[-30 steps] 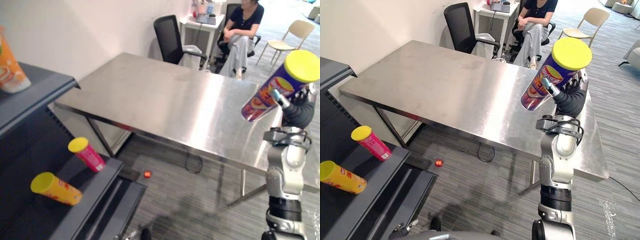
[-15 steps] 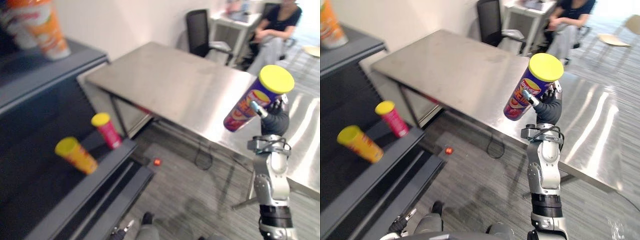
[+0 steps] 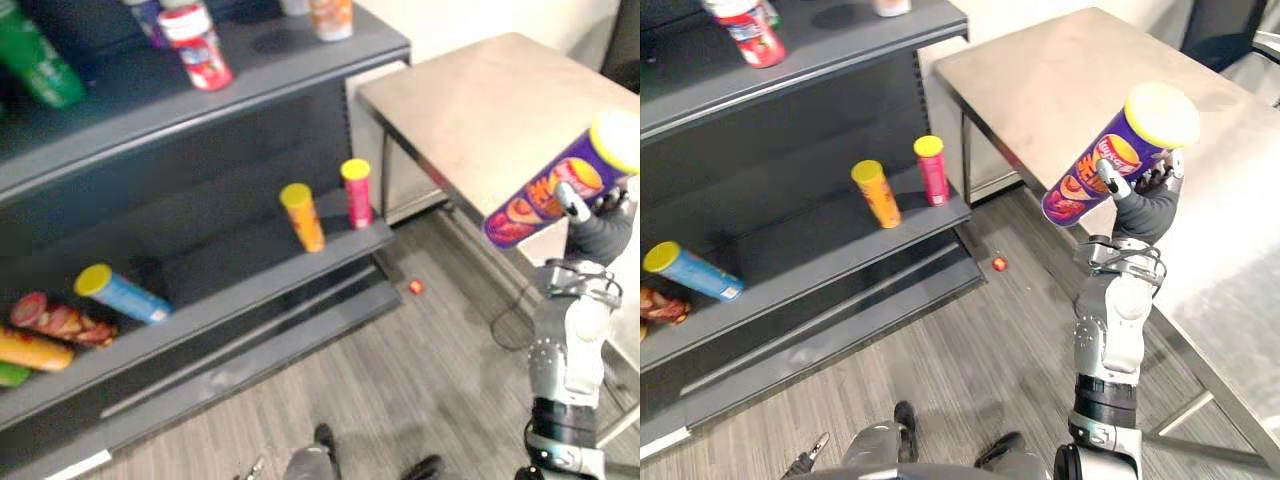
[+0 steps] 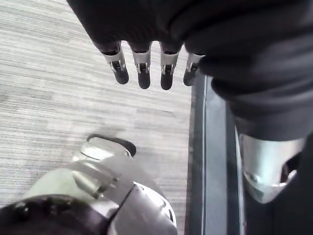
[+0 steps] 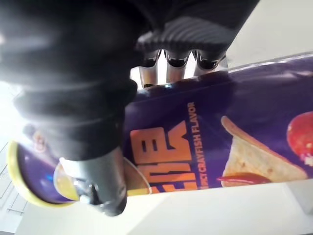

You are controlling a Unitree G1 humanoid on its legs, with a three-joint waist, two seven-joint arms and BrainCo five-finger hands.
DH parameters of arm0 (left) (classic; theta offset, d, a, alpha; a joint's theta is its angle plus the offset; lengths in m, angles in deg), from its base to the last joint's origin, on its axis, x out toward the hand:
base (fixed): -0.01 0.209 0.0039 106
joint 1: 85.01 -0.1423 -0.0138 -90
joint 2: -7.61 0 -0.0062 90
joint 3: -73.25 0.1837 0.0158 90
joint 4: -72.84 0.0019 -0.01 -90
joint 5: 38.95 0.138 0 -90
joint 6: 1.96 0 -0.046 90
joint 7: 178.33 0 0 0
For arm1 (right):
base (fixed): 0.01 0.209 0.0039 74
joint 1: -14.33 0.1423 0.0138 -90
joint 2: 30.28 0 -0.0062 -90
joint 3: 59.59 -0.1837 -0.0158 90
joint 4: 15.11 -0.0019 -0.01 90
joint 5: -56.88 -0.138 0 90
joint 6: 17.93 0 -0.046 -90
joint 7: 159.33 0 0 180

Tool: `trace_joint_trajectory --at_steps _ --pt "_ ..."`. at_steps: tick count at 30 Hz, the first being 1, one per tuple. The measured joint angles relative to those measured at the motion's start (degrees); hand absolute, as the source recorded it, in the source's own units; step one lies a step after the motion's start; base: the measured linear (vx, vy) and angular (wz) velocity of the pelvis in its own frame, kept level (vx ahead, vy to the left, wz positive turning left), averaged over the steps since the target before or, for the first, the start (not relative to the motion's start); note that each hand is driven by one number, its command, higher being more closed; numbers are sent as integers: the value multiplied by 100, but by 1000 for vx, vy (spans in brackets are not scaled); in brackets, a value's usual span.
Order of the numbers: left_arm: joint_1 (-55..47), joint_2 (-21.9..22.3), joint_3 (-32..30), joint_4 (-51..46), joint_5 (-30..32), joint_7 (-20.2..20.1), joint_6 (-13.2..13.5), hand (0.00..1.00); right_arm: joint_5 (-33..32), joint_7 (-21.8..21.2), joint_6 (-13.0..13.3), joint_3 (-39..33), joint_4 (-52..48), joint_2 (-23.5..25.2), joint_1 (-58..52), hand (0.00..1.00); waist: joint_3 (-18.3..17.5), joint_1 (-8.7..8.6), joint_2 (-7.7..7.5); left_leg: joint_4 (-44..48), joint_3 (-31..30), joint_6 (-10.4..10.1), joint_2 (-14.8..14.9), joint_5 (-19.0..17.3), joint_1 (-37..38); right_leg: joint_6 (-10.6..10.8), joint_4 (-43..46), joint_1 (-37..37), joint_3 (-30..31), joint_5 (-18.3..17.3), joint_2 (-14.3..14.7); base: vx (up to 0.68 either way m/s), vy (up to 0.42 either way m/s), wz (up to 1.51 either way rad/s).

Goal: Put the gum and the chips on the shelf.

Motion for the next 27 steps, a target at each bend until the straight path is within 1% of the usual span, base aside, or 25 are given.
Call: trace_joint_trajectory --at_steps 1,2,3,4,5,6,7,8,9,10,12,14,16,17,20,21,22,23,26,27 --pt "22 -2 4 -3 5 -11 2 0 1 5 0 -107 -32 9 -24 100 -4 -18 6 -99 17 -11 -34 -4 -7 2 71 -11 -101 1 -40 -78 183 89" --pt "85 -4 6 -1 57 -11 3 0 27 14 3 -323 -112 8 -85 100 -2 -104 5 -315 -17 -53 -127 26 -53 11 246 -41 -291 -6 -156 -61 159 76" --pt "108 -9 10 14 88 -11 2 0 48 24 4 -411 -114 16 -101 100 7 -129 -13 -434 -46 -68 -189 71 -49 21 335 -56 -337 -16 -242 -84 196 82" --pt "125 -10 21 64 93 -11 1 0 49 43 4 -537 -115 35 -161 100 9 -148 -58 -567 -143 10 -347 173 -44 23 497 -66 -377 -16 -423 -91 233 61" --pt "120 -11 80 135 96 -1 -3 0 59 86 4 -608 -115 37 -211 100 9 -160 -65 -599 -186 51 -479 198 -29 24 635 -43 -402 -17 -588 -69 193 48" --pt "114 -7 94 163 96 0 -3 0 59 129 4 -628 -115 37 -229 100 13 -163 -70 -607 -182 62 -533 192 -19 25 690 -37 -406 -17 -660 -57 176 29" --pt "110 -20 124 187 96 6 -3 0 64 189 4 -678 -115 47 -276 100 45 -166 -95 -544 -155 123 -609 82 -60 36 820 -36 -407 -10 -799 -52 126 11" --pt "113 -37 129 187 98 8 0 0 77 226 3 -687 -114 56 -306 100 66 -167 -117 -468 -132 176 -624 24 -103 46 863 -29 -406 -7 -850 -93 134 11" --pt "120 -98 142 190 105 8 1 0 188 274 2 -704 -114 93 -341 100 109 -193 -161 -240 -92 206 -617 -84 -215 112 911 -24 -402 -23 -911 -105 104 8" --pt "147 -186 184 193 108 10 2 0 296 308 2 -701 -114 111 -344 100 191 -221 -210 -35 13 218 -559 -160 -300 188 896 -28 -382 -43 -920 -126 95 8" --pt "211 -269 178 198 106 28 2 0 308 371 3 -699 -114 112 -346 100 311 -225 -253 56 57 230 -495 -173 -364 222 846 -43 -369 -63 -865 -99 45 1" --pt "299 -324 172 196 103 54 2 0 441 406 3 -699 -126 116 -353 100 355 -214 -261 -5 248 223 -380 -168 -444 296 653 -167 -227 -17 -689 -99 12 5" --pt "344 -322 173 179 104 66 5 0 466 406 2 -694 -126 116 -357 100 357 -227 -260 -204 366 127 -353 -88 -421 333 518 -281 -91 11 -585 -21 -11 14" --pt "343 -327 172 144 104 66 8 0 498 404 1 -674 -126 117 -363 100 360 -222 -262 -306 432 97 -326 13 -435 328 487 -351 -35 14 -555 7 -15 6" --pt "336 -326 167 144 99 57 6 0 510 394 -1 -546 -126 125 -389 100 367 -170 -274 -457 468 104 -279 243 -437 324 484 -414 -24 22 -480 17 -30 -1" --pt "338 -325 169 113 95 44 7 0 510 385 -1 -466 -125 128 -389 100 381 -145 -296 -459 463 76 -261 276 -446 270 470 -423 -25 49 -454 55 -48 -1" --pt "339 -325 170 96 93 36 7 0 510 372 -1 -438 -124 142 -389 100 388 -134 -306 -451 461 76 -248 282 -452 250 461 -424 -25 58 -438 75 -51 0" --pt "340 -325 174 66 85 15 11 0 509 364 -1 -363 -119 162 -389 100 396 -126 -319 -416 448 100 -219 298 -477 184 428 -417 -37 101 -394 93 -53 5" --pt "342 -318 184 -149 50 -11 64 0 503 298 -1 -163 -80 160 -383 100 430 -97 -355 18 288 171 -110 168 -733 104 396 -358 -149 160 -302 117 -44 19" --pt "340 -318 187 -253 20 -14 71 0 504 238 -7 -48 -41 159 -382 100 513 -29 -380 358 206 204 -60 -36 -770 104 395 -208 -150 162 -282 84 15 16"
